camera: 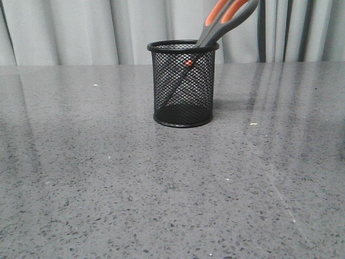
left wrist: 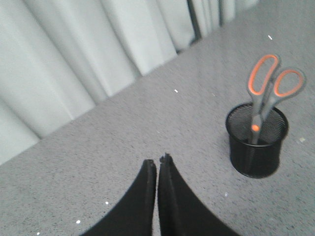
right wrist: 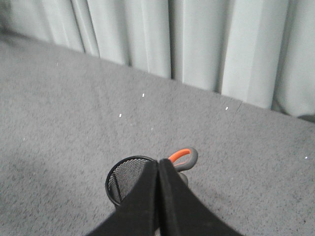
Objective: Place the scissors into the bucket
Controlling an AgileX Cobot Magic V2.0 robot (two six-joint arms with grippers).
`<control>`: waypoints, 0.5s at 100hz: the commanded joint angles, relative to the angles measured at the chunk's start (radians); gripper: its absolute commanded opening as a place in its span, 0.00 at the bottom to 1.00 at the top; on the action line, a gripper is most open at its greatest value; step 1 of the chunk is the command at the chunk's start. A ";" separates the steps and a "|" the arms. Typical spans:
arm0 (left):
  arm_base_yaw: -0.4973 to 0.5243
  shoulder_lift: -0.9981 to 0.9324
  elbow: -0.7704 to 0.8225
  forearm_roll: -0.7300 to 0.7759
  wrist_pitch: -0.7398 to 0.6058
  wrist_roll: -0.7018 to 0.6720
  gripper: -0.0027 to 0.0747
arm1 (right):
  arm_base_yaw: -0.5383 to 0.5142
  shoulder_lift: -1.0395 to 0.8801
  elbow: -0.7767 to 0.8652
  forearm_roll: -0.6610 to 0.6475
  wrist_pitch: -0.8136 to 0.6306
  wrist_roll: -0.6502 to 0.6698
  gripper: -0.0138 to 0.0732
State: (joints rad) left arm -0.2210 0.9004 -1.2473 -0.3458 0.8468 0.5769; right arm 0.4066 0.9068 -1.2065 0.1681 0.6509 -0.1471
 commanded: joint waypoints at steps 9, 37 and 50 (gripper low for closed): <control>0.003 -0.198 0.259 -0.057 -0.340 -0.014 0.01 | -0.005 -0.191 0.235 -0.003 -0.300 -0.004 0.10; 0.003 -0.505 0.677 -0.114 -0.578 -0.014 0.01 | -0.005 -0.435 0.596 0.000 -0.472 -0.004 0.10; 0.003 -0.629 0.798 -0.127 -0.586 -0.014 0.01 | -0.005 -0.537 0.730 0.005 -0.543 -0.004 0.10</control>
State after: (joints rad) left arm -0.2210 0.3301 -0.4879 -0.4397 0.3538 0.5721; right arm 0.4066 0.4170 -0.5175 0.1681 0.2452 -0.1471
